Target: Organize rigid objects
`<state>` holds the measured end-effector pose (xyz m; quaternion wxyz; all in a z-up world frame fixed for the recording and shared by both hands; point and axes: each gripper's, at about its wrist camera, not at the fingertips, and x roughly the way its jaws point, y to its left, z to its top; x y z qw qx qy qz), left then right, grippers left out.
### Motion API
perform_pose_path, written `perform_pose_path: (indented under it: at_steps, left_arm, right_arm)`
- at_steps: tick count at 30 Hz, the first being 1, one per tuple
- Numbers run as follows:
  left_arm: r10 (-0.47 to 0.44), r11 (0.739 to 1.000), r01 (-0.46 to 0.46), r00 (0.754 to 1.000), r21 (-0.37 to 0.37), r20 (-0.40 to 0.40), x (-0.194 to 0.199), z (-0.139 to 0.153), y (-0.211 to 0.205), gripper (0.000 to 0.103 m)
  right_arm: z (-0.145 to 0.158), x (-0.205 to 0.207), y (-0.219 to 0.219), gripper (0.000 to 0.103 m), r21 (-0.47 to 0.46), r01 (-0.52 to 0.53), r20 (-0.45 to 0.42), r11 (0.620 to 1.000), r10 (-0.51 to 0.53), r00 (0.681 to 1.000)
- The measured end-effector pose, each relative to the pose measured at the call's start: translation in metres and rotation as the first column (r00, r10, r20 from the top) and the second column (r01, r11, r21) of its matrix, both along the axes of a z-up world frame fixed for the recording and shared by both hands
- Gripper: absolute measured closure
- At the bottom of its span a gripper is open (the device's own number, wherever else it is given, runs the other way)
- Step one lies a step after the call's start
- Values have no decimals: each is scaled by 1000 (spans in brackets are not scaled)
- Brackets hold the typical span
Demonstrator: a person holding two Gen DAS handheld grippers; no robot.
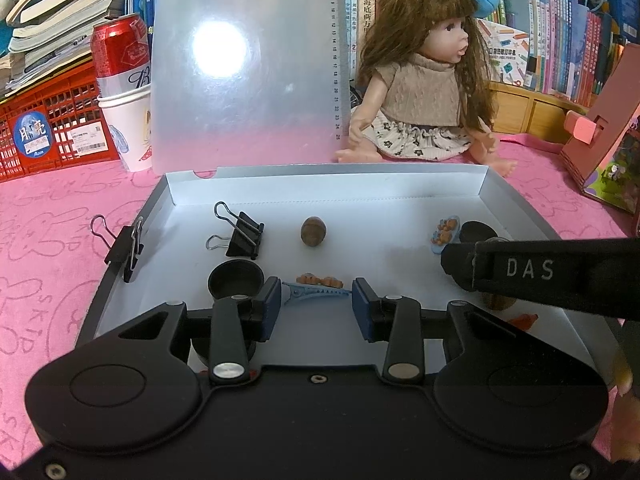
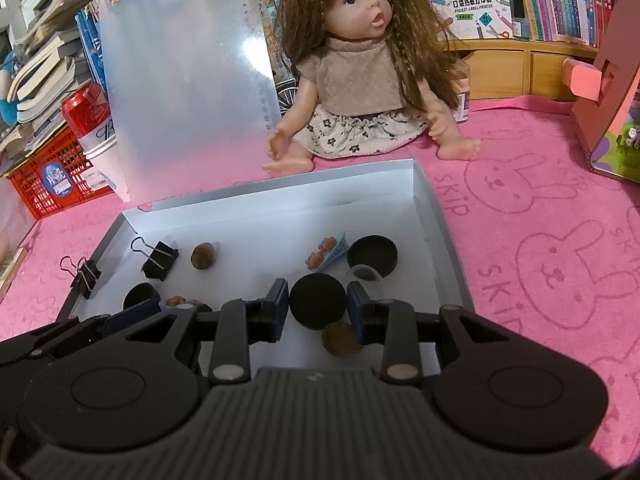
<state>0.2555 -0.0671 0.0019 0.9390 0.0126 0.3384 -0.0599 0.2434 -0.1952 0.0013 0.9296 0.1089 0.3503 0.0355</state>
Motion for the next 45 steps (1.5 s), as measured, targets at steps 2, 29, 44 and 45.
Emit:
perform_pose_path:
  at_steps: [2,29,44,45]
  left_arm:
    - [-6,1000,6,1000,-6,3,-1,1,0,57]
    - [-54,998,56,996,-27,66,-50,28,16,20]
    - [-63,997,66,995,-31,82,-78,43,26,19]
    - [-62,997,65,995,-32,83,-78,43,26,19]
  right_arm:
    - [1,-1,-1,60,7,2,2,1000,-2,1000]
    - [35,-37,-11,5,5,36,123,999,-36,992]
    - [52,-65,-12,0,-42,35,193,998,-26,981]
    - [52,-66,-12,0,-44,34,194,998,-25,981]
